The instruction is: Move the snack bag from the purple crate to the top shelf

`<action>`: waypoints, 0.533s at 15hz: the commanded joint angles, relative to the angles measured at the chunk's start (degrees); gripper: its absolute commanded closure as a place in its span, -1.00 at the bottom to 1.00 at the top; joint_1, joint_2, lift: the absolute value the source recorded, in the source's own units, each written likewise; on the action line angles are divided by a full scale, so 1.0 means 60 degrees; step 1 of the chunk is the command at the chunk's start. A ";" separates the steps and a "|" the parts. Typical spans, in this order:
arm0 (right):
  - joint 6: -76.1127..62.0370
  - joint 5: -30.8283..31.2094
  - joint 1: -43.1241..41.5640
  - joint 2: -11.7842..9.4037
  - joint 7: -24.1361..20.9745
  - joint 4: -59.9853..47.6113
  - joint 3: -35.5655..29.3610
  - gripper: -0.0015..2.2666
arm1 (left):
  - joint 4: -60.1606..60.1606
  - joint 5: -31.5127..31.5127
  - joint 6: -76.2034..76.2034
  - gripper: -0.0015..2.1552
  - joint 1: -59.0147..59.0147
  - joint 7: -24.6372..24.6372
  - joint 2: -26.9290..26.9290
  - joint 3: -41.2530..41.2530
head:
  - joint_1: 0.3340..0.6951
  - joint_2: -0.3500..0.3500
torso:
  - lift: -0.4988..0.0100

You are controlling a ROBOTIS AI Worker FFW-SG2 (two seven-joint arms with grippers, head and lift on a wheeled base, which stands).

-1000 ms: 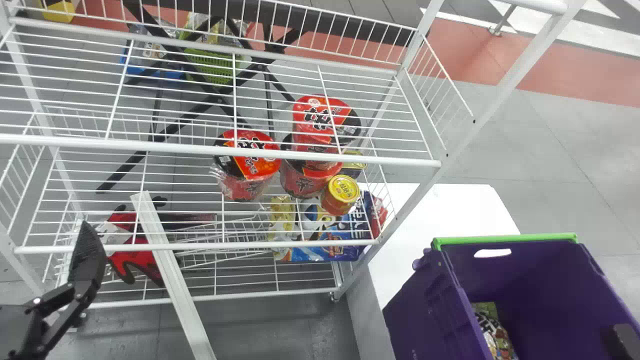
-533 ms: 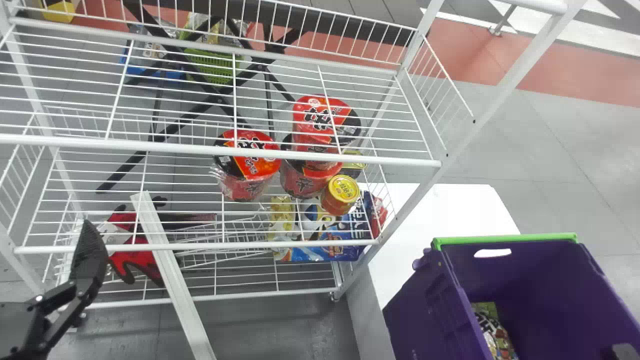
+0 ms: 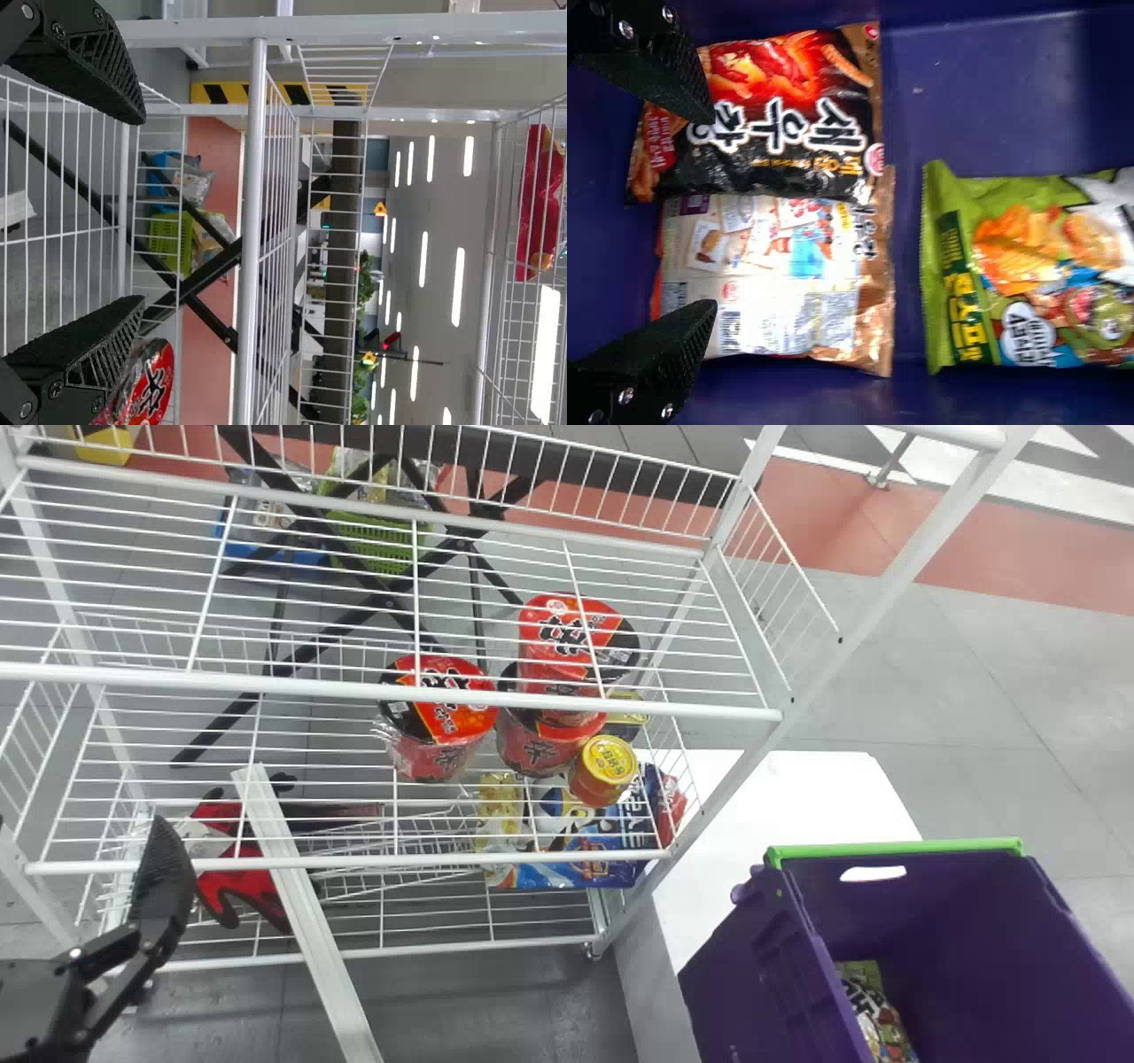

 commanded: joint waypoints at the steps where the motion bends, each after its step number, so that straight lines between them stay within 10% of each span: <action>1: -0.0026 0.0109 0.0046 -0.0022 -0.0117 0.0283 0.0012 -0.93 | 0.0073 0.0016 0.0000 -0.90 -0.0066 0.0001 0.0000 -0.0023 | 1.00 -1.00 | -0.81; 8: 0.0179 0.0710 0.0046 0.0066 -0.0747 0.0400 0.0436 -0.92 | 0.0293 0.0207 -0.0088 -0.90 -0.0286 -0.0058 0.0000 -0.0023 | 1.00 -1.00 | -0.81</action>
